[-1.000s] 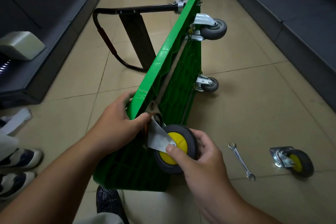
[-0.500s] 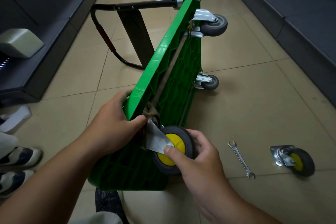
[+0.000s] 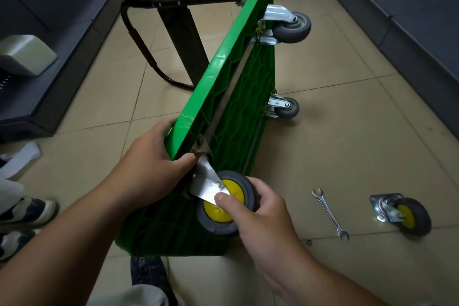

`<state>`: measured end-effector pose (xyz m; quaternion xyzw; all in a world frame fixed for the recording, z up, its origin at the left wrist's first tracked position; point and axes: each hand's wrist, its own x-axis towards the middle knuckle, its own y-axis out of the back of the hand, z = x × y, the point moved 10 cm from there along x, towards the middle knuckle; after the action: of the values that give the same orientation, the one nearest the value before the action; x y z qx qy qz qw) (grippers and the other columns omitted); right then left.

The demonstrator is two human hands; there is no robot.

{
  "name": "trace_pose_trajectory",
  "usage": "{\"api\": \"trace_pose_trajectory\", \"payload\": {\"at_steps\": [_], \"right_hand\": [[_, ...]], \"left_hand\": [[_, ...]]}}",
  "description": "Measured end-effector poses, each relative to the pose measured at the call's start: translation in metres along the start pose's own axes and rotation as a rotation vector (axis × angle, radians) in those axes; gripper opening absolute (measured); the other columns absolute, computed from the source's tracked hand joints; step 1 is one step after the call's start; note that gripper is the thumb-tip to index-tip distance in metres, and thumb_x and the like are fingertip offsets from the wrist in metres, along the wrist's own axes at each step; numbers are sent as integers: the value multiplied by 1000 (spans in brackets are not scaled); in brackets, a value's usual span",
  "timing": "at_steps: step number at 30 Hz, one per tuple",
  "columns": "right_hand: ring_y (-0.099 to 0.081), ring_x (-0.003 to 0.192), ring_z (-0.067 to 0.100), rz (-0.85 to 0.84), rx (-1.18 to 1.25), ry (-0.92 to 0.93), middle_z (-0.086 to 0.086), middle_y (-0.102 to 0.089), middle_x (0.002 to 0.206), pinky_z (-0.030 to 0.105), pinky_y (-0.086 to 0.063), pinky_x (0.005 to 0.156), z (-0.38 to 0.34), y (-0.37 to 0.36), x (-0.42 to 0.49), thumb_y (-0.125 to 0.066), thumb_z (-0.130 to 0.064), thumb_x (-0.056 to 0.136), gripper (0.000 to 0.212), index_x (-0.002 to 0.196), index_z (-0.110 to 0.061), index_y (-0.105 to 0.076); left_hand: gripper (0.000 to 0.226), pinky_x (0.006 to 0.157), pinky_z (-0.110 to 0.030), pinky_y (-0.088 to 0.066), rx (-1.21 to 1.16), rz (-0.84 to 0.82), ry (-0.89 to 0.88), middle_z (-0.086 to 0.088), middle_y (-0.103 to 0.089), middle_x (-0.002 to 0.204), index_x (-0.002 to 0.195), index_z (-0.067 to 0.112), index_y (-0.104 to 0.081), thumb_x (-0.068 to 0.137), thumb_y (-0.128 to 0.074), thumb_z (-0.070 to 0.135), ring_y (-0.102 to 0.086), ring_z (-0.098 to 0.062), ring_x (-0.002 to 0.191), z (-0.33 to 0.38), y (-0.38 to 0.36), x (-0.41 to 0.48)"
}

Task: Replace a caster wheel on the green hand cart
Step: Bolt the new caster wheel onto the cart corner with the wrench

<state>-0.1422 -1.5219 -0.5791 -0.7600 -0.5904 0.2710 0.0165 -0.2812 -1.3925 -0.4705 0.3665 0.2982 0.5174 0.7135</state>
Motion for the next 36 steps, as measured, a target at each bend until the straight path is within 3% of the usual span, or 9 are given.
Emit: {"api": "trace_pose_trajectory", "payload": {"at_steps": [3, 8, 12, 14, 21, 24, 29, 34, 36], "right_hand": [[-74, 83, 12, -25, -21, 16, -4, -77, 94, 16, -54, 66, -3, 0, 1, -80, -36, 69, 38, 105, -28, -74], [-73, 86, 12, -20, -55, 36, -4, -77, 96, 16, -54, 68, -3, 3, 3, -83, -22, 78, 32, 108, -27, -73], [-73, 87, 10, -26, -86, 56, -6, -77, 96, 17, -55, 71, -4, 2, 3, -82, -14, 84, 31, 111, -26, -71], [-72, 87, 8, -23, -97, 69, -7, -76, 97, 17, -54, 71, -5, 1, 2, -81, -14, 84, 33, 113, -26, -70], [-71, 91, 3, -82, -200, 195, -13, -75, 100, 13, -53, 73, -12, -2, 6, -82, -11, 84, 37, 113, -29, -68], [-69, 101, 4, -139, -346, 271, -16, -72, 108, 16, -54, 82, -18, -1, 10, -80, -22, 82, 41, 116, -36, -63], [-65, 111, 9, -208, -508, 329, -11, -65, 121, 30, -58, 90, -18, 1, 21, -76, -23, 84, 52, 129, -38, -56], [-63, 116, 10, -233, -531, 429, -12, -60, 126, 20, -54, 92, -23, 4, 24, -75, -15, 85, 55, 131, -39, -56], [-64, 116, 11, -241, -526, 428, -12, -61, 126, 24, -55, 92, -22, 5, 25, -76, -17, 86, 54, 131, -39, -55]], "left_hand": [[62, 53, -1, -44, -20, -25, 5, 27, -61, 93, 142, 40, -52, 87, -75, 22, -61, 20, 79, 0, -1, 1], [61, 57, -10, -53, -49, -76, 27, 21, -68, 101, 143, 40, -51, 89, -74, 25, -68, 8, 80, 0, -3, 0], [62, 81, -39, -62, -20, -60, 34, 10, -70, 112, 144, 40, -50, 89, -74, 24, -71, -8, 93, 2, -3, -1], [60, 86, -45, -61, -4, -57, 31, 9, -70, 113, 142, 40, -50, 89, -74, 26, -70, -14, 98, 2, -2, -2], [61, 84, -46, -62, -76, -40, 23, 10, -75, 106, 135, 36, -60, 74, -67, 39, -74, -12, 95, 11, 3, -7], [64, 80, -49, -63, -77, -43, 37, 8, -75, 107, 137, 38, -58, 74, -66, 40, -75, -17, 92, 11, 3, -7], [57, 71, -45, -64, -35, -25, 25, 10, -74, 103, 138, 39, -56, 87, -75, 24, -74, -11, 80, 8, 3, -5], [57, 50, -16, -52, -1, 1, 17, 16, -72, 92, 136, 38, -58, 85, -76, 21, -70, 2, 66, 6, 2, -2], [57, 51, -15, -52, 2, 16, 27, 15, -72, 93, 136, 37, -58, 84, -76, 22, -70, 1, 67, 5, 3, -1]]}}
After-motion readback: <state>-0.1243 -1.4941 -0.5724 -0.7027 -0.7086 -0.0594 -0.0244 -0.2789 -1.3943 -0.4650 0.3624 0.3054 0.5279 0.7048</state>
